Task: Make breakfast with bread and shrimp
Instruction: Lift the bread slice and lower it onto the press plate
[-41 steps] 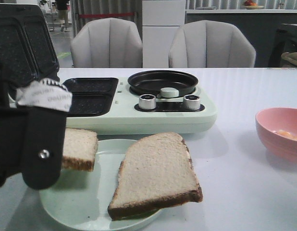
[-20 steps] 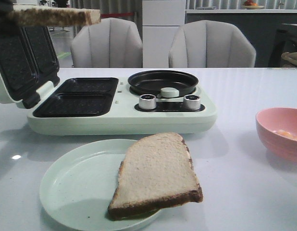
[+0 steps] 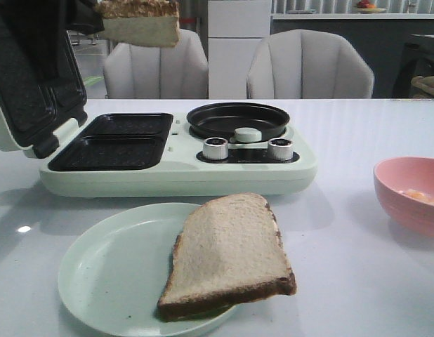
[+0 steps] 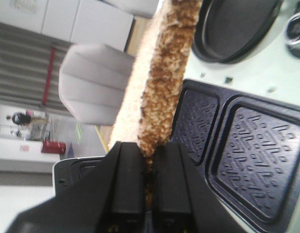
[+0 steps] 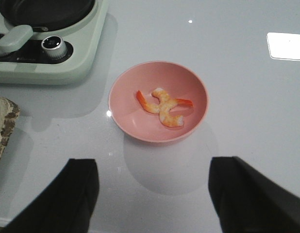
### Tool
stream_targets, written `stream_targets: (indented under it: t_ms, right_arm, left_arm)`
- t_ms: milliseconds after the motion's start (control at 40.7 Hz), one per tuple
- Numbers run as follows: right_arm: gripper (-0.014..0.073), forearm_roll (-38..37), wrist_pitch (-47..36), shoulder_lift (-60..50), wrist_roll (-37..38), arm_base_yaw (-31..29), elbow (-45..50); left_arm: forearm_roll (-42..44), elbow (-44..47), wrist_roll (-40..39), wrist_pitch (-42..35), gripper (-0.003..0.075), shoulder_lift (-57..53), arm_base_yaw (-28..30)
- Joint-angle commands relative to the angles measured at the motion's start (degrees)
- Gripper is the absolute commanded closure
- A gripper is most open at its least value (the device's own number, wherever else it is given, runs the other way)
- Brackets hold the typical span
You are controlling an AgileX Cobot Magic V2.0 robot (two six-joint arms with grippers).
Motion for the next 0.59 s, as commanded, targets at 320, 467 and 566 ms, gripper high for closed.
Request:
stream_targets:
  t_ms: [320, 467, 566]
  right_arm:
    - [0.0012, -0.2, -3.9, 0.7, -0.1, 0.1, -2.0]
    - [0.0012, -0.2, -3.9, 0.7, -0.1, 0.1, -2.0]
    - [0.0012, -0.2, -3.9, 0.7, -0.1, 0.1, -2.0]
  left_arm:
    - [3.9, -20.8, -0.8, -8.4, 0.0622, 20.6, 13.9]
    - [7.3, -24.3, -0.1, -13.6, 0.0622, 24.9, 17.8]
    - [7.3, -26.2, -0.1, -16.1, 0.0622, 27.3, 19.9]
